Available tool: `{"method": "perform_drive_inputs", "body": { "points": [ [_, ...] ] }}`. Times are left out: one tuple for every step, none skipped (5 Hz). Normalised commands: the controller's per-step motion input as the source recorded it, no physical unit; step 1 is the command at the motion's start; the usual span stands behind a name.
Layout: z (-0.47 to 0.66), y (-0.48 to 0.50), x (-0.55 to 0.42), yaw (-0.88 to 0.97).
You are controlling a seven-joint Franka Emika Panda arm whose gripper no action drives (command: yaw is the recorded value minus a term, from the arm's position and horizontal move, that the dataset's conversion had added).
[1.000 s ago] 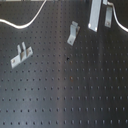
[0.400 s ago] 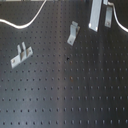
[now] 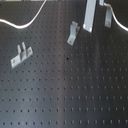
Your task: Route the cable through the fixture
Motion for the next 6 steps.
{"method": "perform_drive_inputs", "body": {
  "points": [
    [0.02,0.000,0.000,0.00],
    [0.10,0.001,0.001,0.00],
    [0.04,0.000,0.000,0.00],
    [0.02,0.000,0.000,0.00],
    [0.12,0.001,0.001,0.00],
    [0.13,0.008,-0.012,0.00]
  ]
}}
